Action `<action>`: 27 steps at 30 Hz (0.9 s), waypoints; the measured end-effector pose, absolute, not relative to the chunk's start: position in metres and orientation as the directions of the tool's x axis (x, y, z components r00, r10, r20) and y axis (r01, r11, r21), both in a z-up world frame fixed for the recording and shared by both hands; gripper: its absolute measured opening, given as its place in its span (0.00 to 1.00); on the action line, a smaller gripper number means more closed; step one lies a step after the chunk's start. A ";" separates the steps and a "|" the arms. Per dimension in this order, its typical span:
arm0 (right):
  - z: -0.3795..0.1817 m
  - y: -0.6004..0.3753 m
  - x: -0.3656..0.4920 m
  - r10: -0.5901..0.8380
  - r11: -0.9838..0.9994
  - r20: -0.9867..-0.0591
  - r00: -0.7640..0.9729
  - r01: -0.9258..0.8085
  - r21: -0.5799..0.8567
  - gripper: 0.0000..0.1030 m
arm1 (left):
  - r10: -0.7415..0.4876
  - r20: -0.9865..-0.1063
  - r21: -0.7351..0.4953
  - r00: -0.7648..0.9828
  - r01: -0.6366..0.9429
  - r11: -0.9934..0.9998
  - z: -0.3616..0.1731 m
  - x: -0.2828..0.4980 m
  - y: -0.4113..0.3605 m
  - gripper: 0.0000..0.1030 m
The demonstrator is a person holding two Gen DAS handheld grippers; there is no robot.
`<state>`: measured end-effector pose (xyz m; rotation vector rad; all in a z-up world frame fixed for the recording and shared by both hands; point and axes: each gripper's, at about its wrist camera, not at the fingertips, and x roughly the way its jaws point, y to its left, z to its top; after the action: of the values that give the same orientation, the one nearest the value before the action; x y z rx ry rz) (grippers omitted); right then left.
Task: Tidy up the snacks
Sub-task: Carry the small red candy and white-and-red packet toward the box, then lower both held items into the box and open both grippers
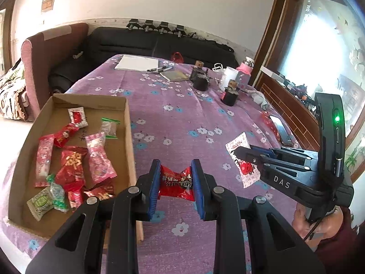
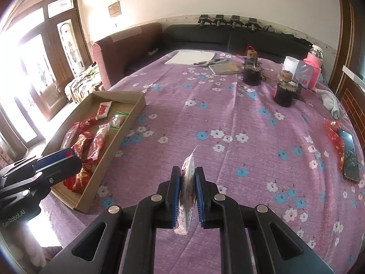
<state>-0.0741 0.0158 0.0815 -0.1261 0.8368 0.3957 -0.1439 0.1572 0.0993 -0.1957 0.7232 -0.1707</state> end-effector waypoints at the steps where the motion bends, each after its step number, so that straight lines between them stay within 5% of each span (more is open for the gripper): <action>1: 0.082 0.018 -0.074 0.295 0.918 -0.743 0.601 -0.394 0.045 0.13 | -0.218 -0.636 -0.238 0.740 0.081 0.968 0.100 -0.145 0.161 0.24; 12: 0.091 0.056 -0.073 0.360 0.885 -0.736 0.573 -0.461 0.074 0.13 | -0.199 -0.615 -0.337 0.763 -0.026 0.941 0.108 -0.150 0.236 0.24; 27: 0.088 0.163 -0.034 0.539 0.777 -0.722 0.434 -0.586 0.228 0.12 | -0.086 -0.697 -0.286 0.712 -0.165 0.944 0.086 -0.089 0.312 0.24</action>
<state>-0.0338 0.1625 0.0879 -0.0594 0.8757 0.7012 -0.0895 0.3123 0.0864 -0.3422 0.7811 0.0446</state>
